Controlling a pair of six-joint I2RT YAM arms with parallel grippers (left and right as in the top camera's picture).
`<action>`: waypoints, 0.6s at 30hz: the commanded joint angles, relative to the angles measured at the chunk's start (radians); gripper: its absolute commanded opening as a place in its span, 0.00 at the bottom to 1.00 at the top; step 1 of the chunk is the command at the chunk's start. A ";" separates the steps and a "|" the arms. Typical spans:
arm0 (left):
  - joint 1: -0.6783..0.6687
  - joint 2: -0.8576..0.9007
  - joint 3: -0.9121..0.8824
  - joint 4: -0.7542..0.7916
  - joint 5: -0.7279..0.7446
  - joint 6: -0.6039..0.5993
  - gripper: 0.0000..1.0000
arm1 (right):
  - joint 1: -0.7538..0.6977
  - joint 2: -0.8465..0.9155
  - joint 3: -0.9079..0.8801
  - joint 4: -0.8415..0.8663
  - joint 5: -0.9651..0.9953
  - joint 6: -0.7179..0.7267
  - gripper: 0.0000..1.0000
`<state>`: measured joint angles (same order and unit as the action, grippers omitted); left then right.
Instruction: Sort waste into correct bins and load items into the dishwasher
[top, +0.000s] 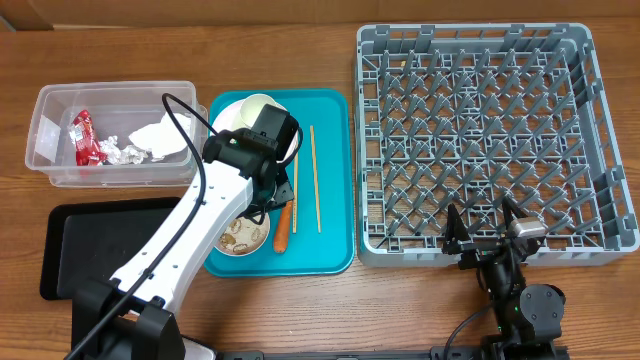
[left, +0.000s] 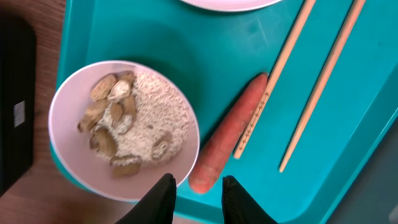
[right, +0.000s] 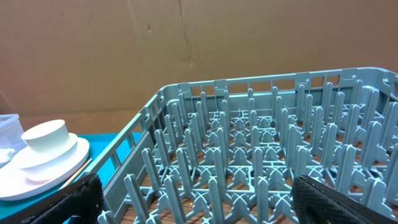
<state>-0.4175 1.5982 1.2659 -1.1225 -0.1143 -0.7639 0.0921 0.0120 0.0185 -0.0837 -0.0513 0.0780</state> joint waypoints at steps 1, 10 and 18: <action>-0.002 -0.001 -0.032 0.027 -0.027 -0.004 0.28 | -0.004 -0.009 -0.010 0.003 0.005 0.001 1.00; -0.002 0.000 -0.095 0.115 -0.048 -0.024 0.36 | -0.004 -0.009 -0.010 0.003 0.005 0.001 1.00; -0.002 0.001 -0.143 0.177 -0.042 -0.048 0.38 | -0.004 -0.009 -0.010 0.003 0.005 0.001 1.00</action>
<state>-0.4175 1.5982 1.1450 -0.9512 -0.1394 -0.7872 0.0921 0.0116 0.0185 -0.0837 -0.0517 0.0780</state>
